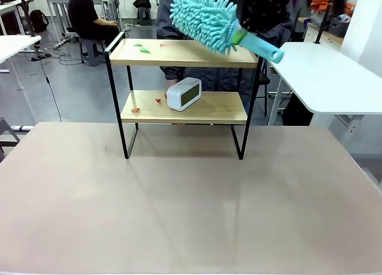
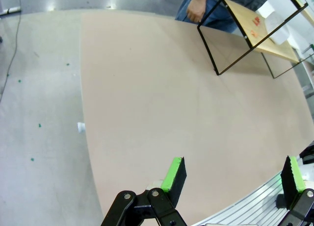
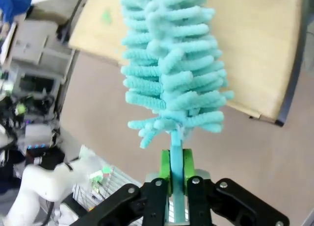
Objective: Clean the shelf.
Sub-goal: Clean the specific tier of the Shelf with the Duster once objects are removed.
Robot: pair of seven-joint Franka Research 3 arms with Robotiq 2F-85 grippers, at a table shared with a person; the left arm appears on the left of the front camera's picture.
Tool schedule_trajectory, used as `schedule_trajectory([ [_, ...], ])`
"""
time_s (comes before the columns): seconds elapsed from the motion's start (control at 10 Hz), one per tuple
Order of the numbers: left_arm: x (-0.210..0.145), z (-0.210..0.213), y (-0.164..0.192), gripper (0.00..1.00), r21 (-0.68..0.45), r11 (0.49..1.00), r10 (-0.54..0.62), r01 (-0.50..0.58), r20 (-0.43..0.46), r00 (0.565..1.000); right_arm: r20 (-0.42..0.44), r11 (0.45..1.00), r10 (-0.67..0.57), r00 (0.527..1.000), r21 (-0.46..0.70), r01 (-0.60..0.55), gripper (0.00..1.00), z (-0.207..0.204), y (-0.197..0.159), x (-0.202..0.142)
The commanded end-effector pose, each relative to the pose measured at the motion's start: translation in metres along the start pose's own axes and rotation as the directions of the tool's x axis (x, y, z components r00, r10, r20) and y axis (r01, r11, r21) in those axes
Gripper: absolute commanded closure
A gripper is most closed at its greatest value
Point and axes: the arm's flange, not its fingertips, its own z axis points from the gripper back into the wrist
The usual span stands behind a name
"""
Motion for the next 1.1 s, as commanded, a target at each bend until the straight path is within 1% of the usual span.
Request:
schedule_trajectory([
  [0.0, 0.001, -0.001, -0.001, 0.00, -0.016, 1.000, -0.022, 0.022, 0.019, 1.000, 0.046, 0.990, -0.094, 0.995, -0.105, 0.098, 1.00, -0.011, 0.013, 0.015],
  [0.1, 0.001, -0.001, -0.001, 0.00, -0.016, 1.000, -0.022, 0.022, 0.019, 1.000, 0.028, 0.982, -0.132, 0.991, -0.133, 0.134, 1.00, -0.018, 0.014, 0.014],
  [0.2, 0.001, -0.001, -0.001, 0.00, -0.016, 1.000, -0.022, 0.022, 0.019, 1.000, 0.029, 0.977, -0.144, 0.989, -0.157, 0.147, 1.00, -0.023, 0.015, 0.012],
  [0.4, 0.001, -0.001, -0.001, 0.00, -0.016, 1.000, -0.022, 0.022, 0.019, 1.000, 0.059, 0.955, -0.211, 0.976, -0.201, 0.219, 1.00, -0.022, 0.008, 0.008],
  [0.6, 0.001, -0.001, -0.001, 0.00, -0.016, 1.000, -0.022, 0.022, 0.019, 1.000, 0.019, 0.964, -0.207, 0.978, -0.167, 0.207, 1.00, -0.026, 0.004, 0.007],
  [0.7, 0.001, -0.001, -0.001, 0.00, -0.016, 1.000, -0.022, 0.022, 0.019, 1.000, 0.018, 0.965, -0.205, 0.979, -0.162, 0.205, 1.00, -0.029, 0.004, 0.008],
  [0.9, 0.001, -0.001, -0.001, 0.00, -0.016, 1.000, -0.022, 0.022, 0.019, 1.000, 0.003, 0.978, -0.166, 0.986, -0.127, 0.165, 1.00, -0.037, 0.015, 0.017],
  [1.0, 0.001, -0.001, -0.001, 0.00, -0.016, 1.000, -0.022, 0.022, 0.019, 1.000, 0.013, 0.986, -0.132, 0.991, -0.104, 0.133, 1.00, -0.039, 0.024, 0.024],
])
